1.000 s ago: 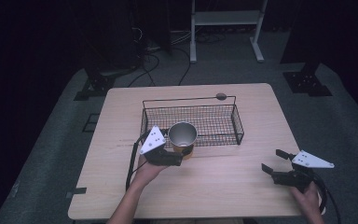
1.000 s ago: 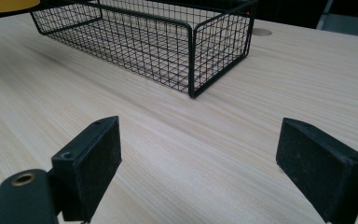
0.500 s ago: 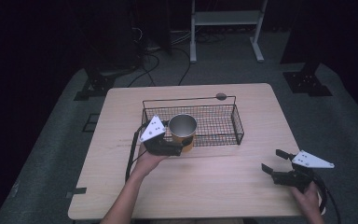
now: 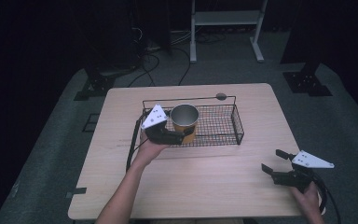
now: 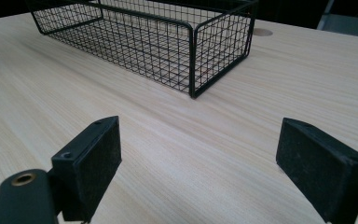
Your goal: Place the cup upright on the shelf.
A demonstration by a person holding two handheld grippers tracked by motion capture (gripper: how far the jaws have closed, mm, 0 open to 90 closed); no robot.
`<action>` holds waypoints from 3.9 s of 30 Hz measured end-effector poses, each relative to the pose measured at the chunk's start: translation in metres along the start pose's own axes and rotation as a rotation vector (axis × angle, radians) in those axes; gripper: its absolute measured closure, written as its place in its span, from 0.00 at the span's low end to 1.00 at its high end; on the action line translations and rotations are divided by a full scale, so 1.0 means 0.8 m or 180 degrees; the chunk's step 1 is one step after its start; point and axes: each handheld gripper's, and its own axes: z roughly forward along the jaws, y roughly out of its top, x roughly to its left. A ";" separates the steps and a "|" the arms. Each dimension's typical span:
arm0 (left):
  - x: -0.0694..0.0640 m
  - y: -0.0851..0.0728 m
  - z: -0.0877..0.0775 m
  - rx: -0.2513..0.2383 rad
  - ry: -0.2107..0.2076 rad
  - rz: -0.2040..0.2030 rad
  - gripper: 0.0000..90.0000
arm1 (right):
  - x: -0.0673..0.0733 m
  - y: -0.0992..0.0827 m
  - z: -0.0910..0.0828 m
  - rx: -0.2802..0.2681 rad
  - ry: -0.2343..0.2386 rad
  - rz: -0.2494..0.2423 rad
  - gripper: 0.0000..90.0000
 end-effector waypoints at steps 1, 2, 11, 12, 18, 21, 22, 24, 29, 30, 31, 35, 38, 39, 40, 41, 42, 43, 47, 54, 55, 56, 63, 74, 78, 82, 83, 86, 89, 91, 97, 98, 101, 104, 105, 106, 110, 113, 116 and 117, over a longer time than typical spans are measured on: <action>0.002 0.001 0.001 0.0010 -0.0010 0.0005 0.15 | 0.000 0.000 0.000 -0.0005 -0.0001 0.0005 0.14; 0.004 0.003 0.003 0.0030 -0.0015 0.0018 0.15 | -0.001 0.000 0.000 -0.0009 0.0005 0.0010 0.14; 0.024 0.010 0.020 0.0079 -0.0010 0.0014 0.15 | -0.001 0.000 -0.001 -0.0010 0.0010 0.0004 0.14; 0.027 0.010 0.022 0.0086 -0.0014 -0.0005 0.15 | -0.001 0.000 -0.001 -0.0010 0.0010 0.0004 0.14; 0.040 0.011 0.033 0.0178 -0.0016 0.0008 0.15 | -0.001 0.000 -0.001 -0.0016 0.0011 0.0014 0.14; 0.046 0.011 0.039 0.0204 -0.0029 -0.0028 0.15 | -0.001 0.000 -0.001 -0.0013 0.0007 0.0001 0.14; 0.048 0.011 0.040 0.0210 -0.0029 -0.0032 0.15 | -0.001 0.000 -0.001 -0.0014 0.0006 0.0006 0.14; 0.051 0.010 0.043 0.0257 -0.0033 -0.0017 0.15 | -0.001 0.000 -0.001 -0.0023 0.0010 0.0020 0.14; 0.059 0.005 0.051 0.0282 -0.0049 -0.0031 0.15 | -0.001 0.000 -0.001 -0.0018 0.0006 0.0004 0.14; 0.060 0.004 0.052 0.0298 -0.0052 -0.0039 0.15 | -0.001 0.000 -0.001 -0.0021 0.0006 0.0003 0.14; 0.062 0.002 0.054 0.0316 -0.0049 -0.0025 0.15 | -0.001 0.000 -0.001 -0.0023 0.0006 0.0014 0.14; 0.070 -0.006 0.059 0.0346 -0.0052 -0.0053 0.15 | -0.001 0.000 -0.001 -0.0024 0.0013 0.0009 0.14; 0.075 -0.007 0.063 0.0400 -0.0058 -0.0064 0.15 | -0.001 0.000 -0.001 -0.0021 0.0008 0.0013 0.14; 0.077 -0.007 0.065 0.0430 -0.0062 -0.0047 0.15 | -0.001 0.000 -0.001 -0.0023 0.0007 0.0022 0.14; 0.079 -0.006 0.068 0.0456 -0.0072 -0.0024 0.15 | -0.001 0.000 -0.001 -0.0024 0.0016 0.0023 0.14; 0.079 -0.006 0.068 0.0456 -0.0072 -0.0024 0.15 | -0.001 0.000 -0.001 -0.0024 0.0016 0.0023 0.14; 0.080 -0.005 0.070 0.0468 -0.0081 -0.0014 0.15 | -0.001 0.000 -0.001 -0.0024 0.0016 0.0019 0.14; 0.080 -0.006 0.072 0.0446 -0.0075 -0.0003 0.15 | -0.001 0.000 -0.001 -0.0023 0.0012 0.0009 0.14; 0.081 -0.009 0.080 0.0534 -0.0113 0.0038 0.15 | -0.001 0.000 -0.001 -0.0027 0.0015 0.0019 0.14; 0.084 -0.018 0.095 0.0621 -0.0196 0.0011 0.15 | -0.001 0.000 -0.001 -0.0029 0.0018 0.0016 0.14; 0.084 -0.019 0.096 0.0642 -0.0195 0.0014 0.15 | -0.001 0.000 -0.001 -0.0030 0.0021 0.0015 0.14; 0.085 -0.020 0.098 0.0659 -0.0200 0.0016 0.15 | -0.001 0.000 -0.001 -0.0029 0.0024 0.0014 0.14; 0.088 -0.027 0.106 0.0758 -0.0226 0.0005 0.15 | -0.001 0.000 -0.001 -0.0032 0.0027 0.0017 0.14; 0.093 -0.039 0.115 0.0948 -0.0227 0.0062 0.15 | -0.001 0.000 -0.001 -0.0025 0.0023 -0.0002 0.14; 0.095 -0.043 0.117 0.0995 -0.0239 0.0091 0.15 | -0.001 0.000 -0.001 -0.0030 0.0029 0.0013 0.14; 0.097 -0.048 0.119 0.1052 -0.0242 0.0075 0.15 | -0.001 0.000 -0.001 -0.0029 0.0025 0.0007 0.14; 0.097 -0.049 0.119 0.1095 -0.0244 0.0106 0.15 | -0.001 0.000 -0.001 -0.0030 0.0026 0.0010 0.14; 0.097 -0.052 0.121 0.1182 -0.0237 0.0144 0.15 | -0.001 0.000 -0.001 -0.0029 0.0030 0.0010 0.14; 0.097 -0.054 0.121 0.1242 -0.0240 0.0179 0.15 | -0.001 0.000 -0.001 -0.0029 0.0027 0.0008 0.14; 0.096 -0.056 0.122 0.1278 -0.0256 0.0192 0.15 | -0.001 0.000 -0.001 -0.0030 0.0028 0.0011 0.14; 0.095 -0.056 0.122 0.1297 -0.0269 0.0212 0.15 | -0.001 0.000 -0.001 -0.0029 0.0027 0.0010 0.14; 0.095 -0.056 0.122 0.1312 -0.0271 0.0233 0.15 | -0.001 0.000 -0.001 -0.0030 0.0028 0.0010 0.14; 0.094 -0.056 0.122 0.1323 -0.0268 0.0248 0.15 | -0.001 0.000 -0.001 -0.0030 0.0028 0.0007 0.14; 0.095 -0.056 0.120 0.1328 -0.0260 0.0251 0.14 | -0.001 0.000 -0.001 -0.0029 0.0027 0.0009 0.14; 0.095 -0.056 0.120 0.1322 -0.0251 0.0238 0.13 | -0.001 0.000 -0.001 -0.0030 0.0028 0.0008 0.14; 0.095 -0.055 0.119 0.1327 -0.0247 0.0239 0.13 | -0.001 0.000 -0.001 -0.0030 0.0028 0.0008 0.14; 0.096 -0.055 0.119 0.1329 -0.0226 0.0247 0.10 | -0.001 0.000 -0.001 -0.0028 0.0027 0.0007 0.14; 0.096 -0.054 0.118 0.1301 -0.0201 0.0250 0.09 | -0.001 0.000 -0.001 -0.0027 0.0028 0.0007 0.14; 0.096 -0.053 0.117 0.1292 -0.0193 0.0254 0.07 | -0.001 0.000 -0.001 -0.0027 0.0030 0.0009 0.14; 0.096 -0.053 0.117 0.1296 -0.0189 0.0260 0.06 | -0.001 0.000 -0.001 -0.0028 0.0030 0.0008 0.14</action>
